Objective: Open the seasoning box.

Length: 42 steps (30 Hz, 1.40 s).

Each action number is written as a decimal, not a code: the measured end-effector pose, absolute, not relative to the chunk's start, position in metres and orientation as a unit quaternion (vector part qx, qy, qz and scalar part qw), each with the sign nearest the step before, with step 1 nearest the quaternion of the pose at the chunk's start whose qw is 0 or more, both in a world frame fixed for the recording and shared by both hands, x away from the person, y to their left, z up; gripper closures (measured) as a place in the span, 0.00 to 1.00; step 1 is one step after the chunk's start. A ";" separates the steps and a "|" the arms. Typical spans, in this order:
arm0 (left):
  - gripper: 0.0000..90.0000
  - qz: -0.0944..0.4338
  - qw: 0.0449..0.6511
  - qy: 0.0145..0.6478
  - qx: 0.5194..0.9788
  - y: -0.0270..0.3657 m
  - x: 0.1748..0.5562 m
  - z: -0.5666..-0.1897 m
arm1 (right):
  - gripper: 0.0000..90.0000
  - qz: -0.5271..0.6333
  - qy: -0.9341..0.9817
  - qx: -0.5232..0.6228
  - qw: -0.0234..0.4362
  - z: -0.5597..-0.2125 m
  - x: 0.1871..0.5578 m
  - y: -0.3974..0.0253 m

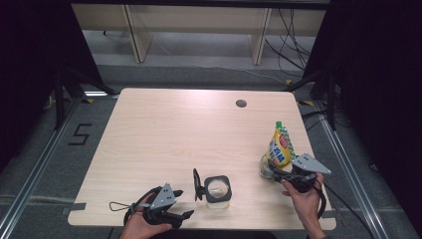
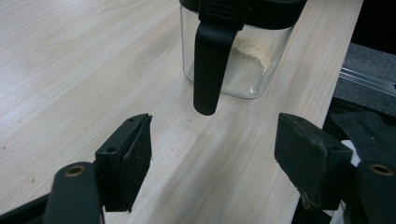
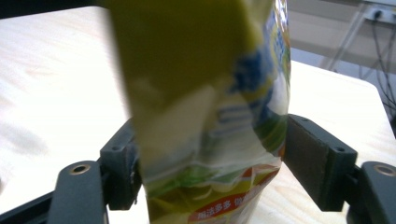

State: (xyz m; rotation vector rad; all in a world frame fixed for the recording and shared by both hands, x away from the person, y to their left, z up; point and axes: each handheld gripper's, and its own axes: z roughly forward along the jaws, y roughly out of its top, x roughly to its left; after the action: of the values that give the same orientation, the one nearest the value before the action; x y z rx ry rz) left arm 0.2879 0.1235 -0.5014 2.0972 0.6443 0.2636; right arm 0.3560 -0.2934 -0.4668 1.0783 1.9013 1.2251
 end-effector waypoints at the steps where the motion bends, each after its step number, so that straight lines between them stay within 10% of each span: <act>1: 0.30 0.109 0.447 0.259 0.849 0.124 0.288 -0.501 | 0.33 0.466 0.724 0.402 0.311 -0.466 0.357 -0.296; 16: 0.30 0.111 0.447 0.253 0.851 0.123 0.289 -0.502 | 0.37 0.497 0.739 0.339 0.305 -0.464 0.369 -0.320; 42: 0.30 0.116 0.442 0.238 0.857 0.123 0.289 -0.501 | 0.18 0.500 0.674 0.447 0.310 -0.492 0.361 -0.297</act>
State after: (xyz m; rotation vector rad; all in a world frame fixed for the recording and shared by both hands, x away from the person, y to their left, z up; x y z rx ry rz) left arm 0.2889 0.1226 -0.5012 2.1272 0.5912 0.2870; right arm 0.3615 -0.2969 -0.4921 1.1812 1.7788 1.3201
